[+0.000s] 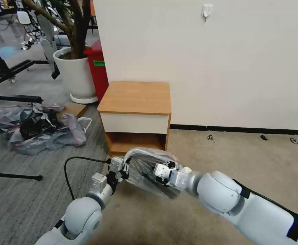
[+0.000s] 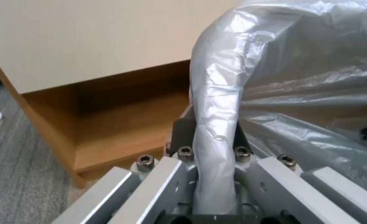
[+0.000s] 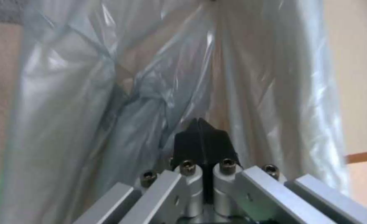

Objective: Pick up the garbage bag from the table and place it over the trash can.

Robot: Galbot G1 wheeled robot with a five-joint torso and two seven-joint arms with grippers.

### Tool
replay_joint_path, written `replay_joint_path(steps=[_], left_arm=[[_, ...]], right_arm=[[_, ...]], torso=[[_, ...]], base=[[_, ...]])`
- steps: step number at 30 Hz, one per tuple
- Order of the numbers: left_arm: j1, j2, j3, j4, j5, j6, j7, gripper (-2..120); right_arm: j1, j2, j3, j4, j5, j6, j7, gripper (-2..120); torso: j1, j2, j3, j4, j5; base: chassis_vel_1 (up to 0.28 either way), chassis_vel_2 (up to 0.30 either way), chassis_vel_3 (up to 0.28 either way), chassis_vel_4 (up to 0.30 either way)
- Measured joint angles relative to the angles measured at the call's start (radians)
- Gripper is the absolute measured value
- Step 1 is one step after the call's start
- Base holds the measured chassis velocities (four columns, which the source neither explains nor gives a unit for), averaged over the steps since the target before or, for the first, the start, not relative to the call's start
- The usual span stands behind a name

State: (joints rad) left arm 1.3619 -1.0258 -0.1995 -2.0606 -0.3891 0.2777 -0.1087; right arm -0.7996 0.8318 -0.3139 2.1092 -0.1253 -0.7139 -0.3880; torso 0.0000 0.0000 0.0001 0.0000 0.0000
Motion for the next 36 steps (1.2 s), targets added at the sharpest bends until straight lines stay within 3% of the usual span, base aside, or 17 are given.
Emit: replay_joint_path(steps=[16,36], left_arm=[[-0.019,-0.022,0.028,0.020,0.017,-0.002,0.000,2],[-0.026,-0.041,0.053,0.032,0.024,-0.007,-0.011,2]], right_arm=[[-0.011,0.071,-0.014,-0.145,-0.125,0.003,-0.034,0],[-0.034,0.149,-0.010,-0.209,-0.199,0.003,-0.047,0]], torso=[[0.000,0.000,0.000,0.0000,0.0000],[0.000,0.000,0.000,0.0001,0.0001]], base=[[0.000,0.000,0.000,0.000],[0.000,0.000,0.000,0.000]])
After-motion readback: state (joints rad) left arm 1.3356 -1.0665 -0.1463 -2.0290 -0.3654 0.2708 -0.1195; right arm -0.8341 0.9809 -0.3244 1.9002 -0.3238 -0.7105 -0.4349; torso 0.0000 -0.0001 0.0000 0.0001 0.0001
